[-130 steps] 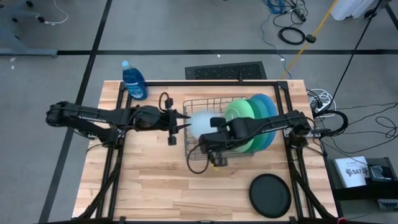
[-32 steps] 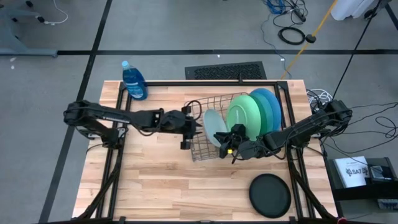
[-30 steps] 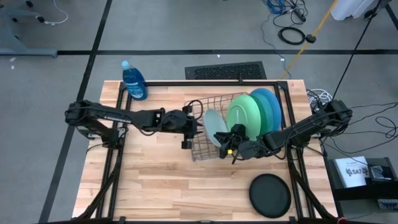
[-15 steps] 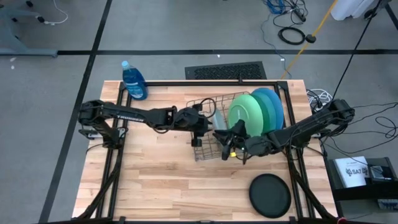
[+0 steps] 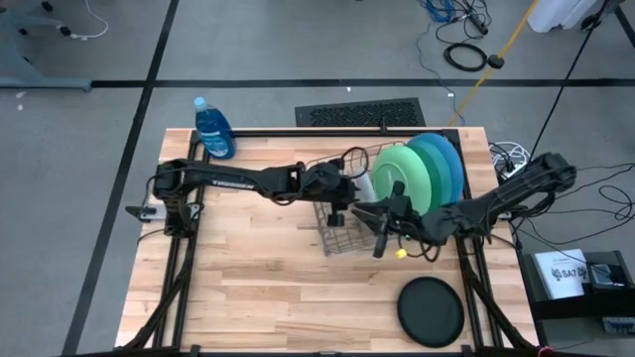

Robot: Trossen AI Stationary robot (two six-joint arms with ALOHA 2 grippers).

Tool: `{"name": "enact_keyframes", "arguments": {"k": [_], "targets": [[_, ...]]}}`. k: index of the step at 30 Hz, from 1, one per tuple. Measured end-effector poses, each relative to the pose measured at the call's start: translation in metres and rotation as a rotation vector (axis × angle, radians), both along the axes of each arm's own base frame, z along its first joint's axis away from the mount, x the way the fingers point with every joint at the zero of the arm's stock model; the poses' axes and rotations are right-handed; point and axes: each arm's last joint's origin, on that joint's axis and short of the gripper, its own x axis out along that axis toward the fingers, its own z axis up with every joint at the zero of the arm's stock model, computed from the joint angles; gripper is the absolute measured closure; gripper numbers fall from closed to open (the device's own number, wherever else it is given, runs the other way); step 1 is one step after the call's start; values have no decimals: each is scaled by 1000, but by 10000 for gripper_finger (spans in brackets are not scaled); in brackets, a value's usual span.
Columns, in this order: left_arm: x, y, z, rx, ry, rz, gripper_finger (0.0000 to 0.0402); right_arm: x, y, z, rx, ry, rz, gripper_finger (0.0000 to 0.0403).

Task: Sort dishes
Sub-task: Put the white plate into the dish rack

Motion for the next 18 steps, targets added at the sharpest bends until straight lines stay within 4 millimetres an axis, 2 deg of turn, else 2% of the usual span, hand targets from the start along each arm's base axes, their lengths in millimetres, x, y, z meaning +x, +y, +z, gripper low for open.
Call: {"name": "enact_keyframes", "arguments": {"k": [10, 18], "targets": [[28, 9, -6, -6, 25, 17, 275, -10, 7, 7, -95, 11, 47, 334], [32, 15, -6, -4, 50, 48, 275, -21, 20, 13, -234, 27, 140, 334]]}}
